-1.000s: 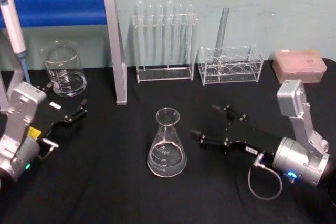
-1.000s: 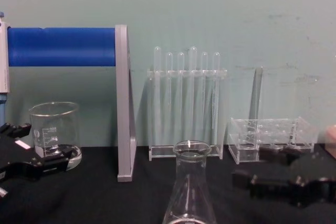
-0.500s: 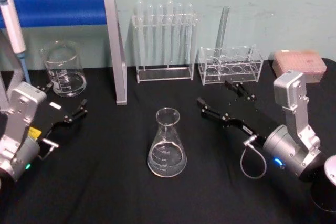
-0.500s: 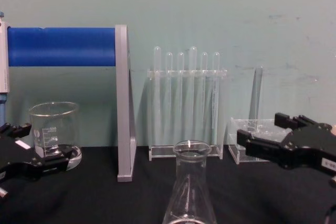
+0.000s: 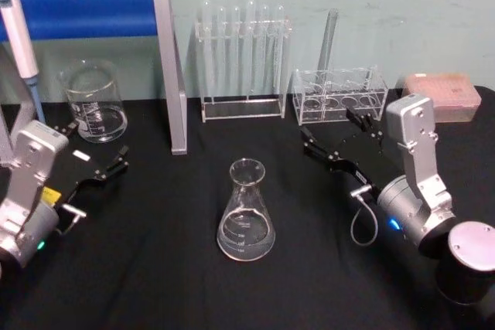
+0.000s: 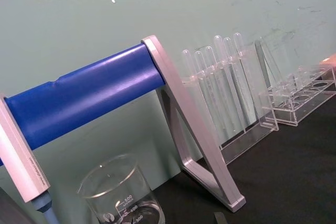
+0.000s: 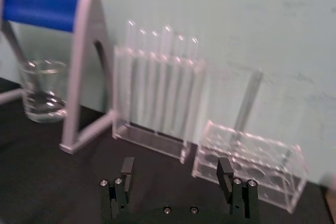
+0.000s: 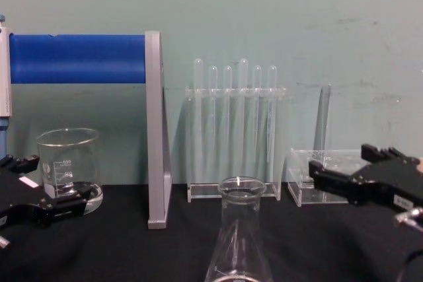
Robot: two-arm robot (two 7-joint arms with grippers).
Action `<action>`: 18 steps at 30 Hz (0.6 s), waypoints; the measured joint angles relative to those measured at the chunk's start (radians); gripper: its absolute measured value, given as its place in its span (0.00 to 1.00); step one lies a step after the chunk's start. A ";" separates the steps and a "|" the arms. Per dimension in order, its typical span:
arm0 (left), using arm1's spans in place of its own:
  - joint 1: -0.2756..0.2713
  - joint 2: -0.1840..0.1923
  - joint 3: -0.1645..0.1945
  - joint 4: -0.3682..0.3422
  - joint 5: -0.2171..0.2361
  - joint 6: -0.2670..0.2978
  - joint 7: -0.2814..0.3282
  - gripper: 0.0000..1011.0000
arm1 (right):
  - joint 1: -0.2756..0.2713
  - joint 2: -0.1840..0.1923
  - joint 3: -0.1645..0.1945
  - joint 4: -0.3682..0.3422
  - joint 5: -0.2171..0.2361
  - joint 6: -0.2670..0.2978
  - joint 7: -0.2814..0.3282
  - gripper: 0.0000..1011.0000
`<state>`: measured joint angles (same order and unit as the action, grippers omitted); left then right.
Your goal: Grasp the erlenmeyer flask with one hand, shake it three times, then place it back.
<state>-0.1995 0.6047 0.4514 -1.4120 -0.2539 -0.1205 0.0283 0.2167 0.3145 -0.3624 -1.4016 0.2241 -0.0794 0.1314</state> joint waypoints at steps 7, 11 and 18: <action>0.000 0.000 0.000 0.000 0.000 0.000 0.000 0.99 | 0.008 -0.028 0.017 0.038 -0.027 0.086 -0.043 0.99; 0.000 0.000 0.000 0.000 0.000 0.000 0.000 0.99 | 0.008 -0.041 0.027 0.056 -0.042 0.123 -0.060 0.99; 0.000 0.000 0.000 0.000 0.000 0.000 0.000 0.99 | -0.001 -0.053 0.039 0.062 -0.058 0.144 -0.063 0.99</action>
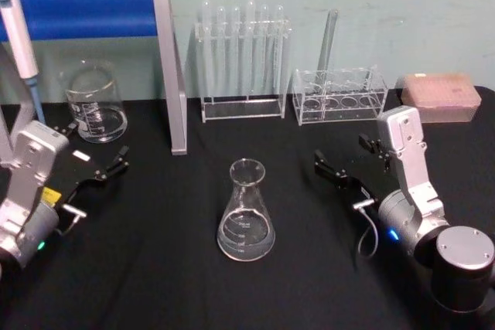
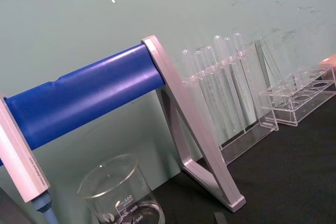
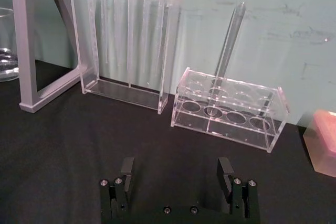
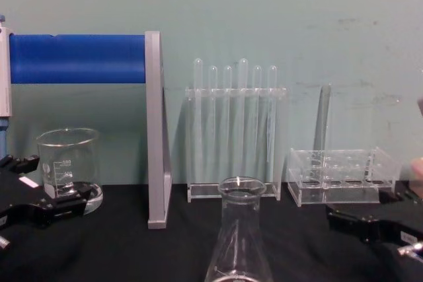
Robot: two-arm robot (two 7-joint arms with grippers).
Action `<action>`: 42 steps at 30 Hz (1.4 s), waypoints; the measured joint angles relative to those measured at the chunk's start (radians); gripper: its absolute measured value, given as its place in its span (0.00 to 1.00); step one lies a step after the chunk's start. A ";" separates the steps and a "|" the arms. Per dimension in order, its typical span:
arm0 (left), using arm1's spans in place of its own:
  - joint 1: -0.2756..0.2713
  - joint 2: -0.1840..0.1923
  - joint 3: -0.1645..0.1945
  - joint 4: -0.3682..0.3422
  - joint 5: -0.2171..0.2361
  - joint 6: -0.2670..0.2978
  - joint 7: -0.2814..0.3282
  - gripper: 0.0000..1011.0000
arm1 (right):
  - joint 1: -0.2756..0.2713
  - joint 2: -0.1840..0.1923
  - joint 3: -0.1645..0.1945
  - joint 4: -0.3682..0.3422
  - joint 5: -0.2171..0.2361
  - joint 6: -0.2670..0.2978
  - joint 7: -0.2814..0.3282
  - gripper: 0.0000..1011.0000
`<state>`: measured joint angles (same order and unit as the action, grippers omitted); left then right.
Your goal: Grasp the erlenmeyer flask with one hand, shake it three times, then place it back.
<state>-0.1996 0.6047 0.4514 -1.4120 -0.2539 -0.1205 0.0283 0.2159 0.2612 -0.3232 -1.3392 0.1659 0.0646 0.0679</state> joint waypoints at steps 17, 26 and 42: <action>0.000 0.000 0.000 0.000 0.000 0.000 0.000 0.99 | -0.005 -0.001 0.006 -0.004 0.006 0.008 0.031 0.99; 0.000 0.000 0.000 0.000 0.000 0.000 0.000 0.99 | -0.004 -0.001 0.005 -0.004 0.006 0.007 0.028 0.99; 0.000 0.000 0.000 0.000 0.000 0.000 0.000 0.99 | -0.004 -0.001 0.004 -0.004 0.005 0.006 0.025 0.99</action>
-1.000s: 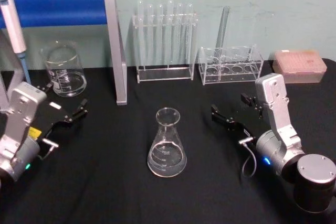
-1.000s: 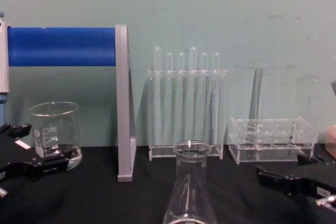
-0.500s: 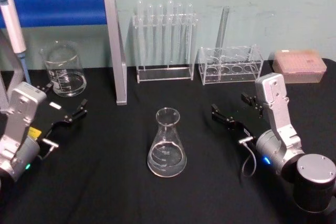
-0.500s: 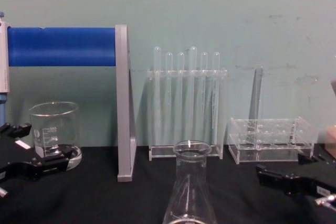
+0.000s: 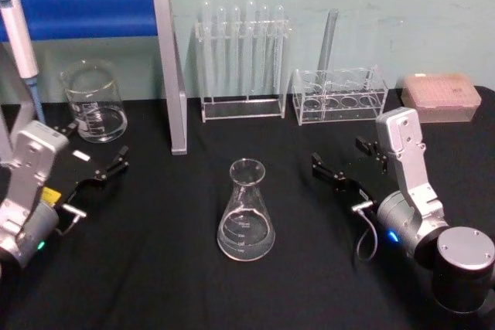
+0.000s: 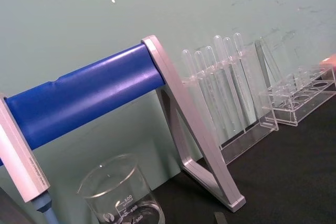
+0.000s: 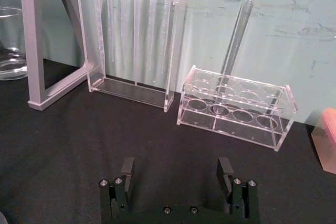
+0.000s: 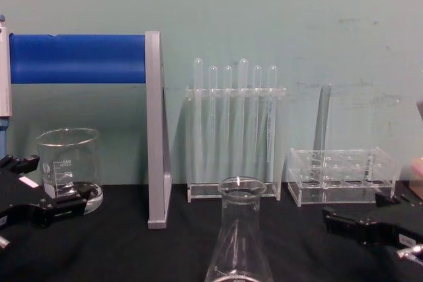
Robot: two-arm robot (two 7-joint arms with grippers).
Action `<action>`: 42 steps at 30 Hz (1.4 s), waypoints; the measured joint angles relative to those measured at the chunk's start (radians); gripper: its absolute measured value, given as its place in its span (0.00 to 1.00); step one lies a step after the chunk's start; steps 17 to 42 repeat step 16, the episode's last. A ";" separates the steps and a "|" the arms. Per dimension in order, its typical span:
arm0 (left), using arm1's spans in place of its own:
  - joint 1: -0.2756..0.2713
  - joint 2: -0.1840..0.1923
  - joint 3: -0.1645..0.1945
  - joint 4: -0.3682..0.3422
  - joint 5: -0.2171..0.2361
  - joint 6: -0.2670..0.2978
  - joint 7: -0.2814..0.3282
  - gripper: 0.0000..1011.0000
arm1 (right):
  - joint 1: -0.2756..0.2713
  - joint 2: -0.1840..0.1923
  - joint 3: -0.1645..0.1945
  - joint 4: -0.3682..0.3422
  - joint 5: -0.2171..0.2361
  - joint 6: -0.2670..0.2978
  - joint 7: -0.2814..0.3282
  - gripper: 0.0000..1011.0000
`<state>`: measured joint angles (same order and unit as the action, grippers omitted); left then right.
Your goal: Grasp the erlenmeyer flask with one hand, shake it three times, then place it back.
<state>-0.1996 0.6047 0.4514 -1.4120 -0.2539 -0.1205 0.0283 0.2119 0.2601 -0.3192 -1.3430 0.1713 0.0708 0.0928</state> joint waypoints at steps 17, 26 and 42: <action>0.000 0.000 0.000 0.000 0.000 0.000 0.000 0.99 | 0.000 0.000 0.000 0.000 -0.001 0.000 -0.001 0.99; 0.000 0.000 0.000 0.000 0.000 0.000 0.000 0.99 | 0.000 0.000 0.000 0.000 -0.001 0.000 -0.001 0.99; 0.000 0.000 0.000 0.000 0.000 0.000 0.000 0.99 | 0.000 0.000 0.000 0.000 -0.001 0.000 -0.001 0.99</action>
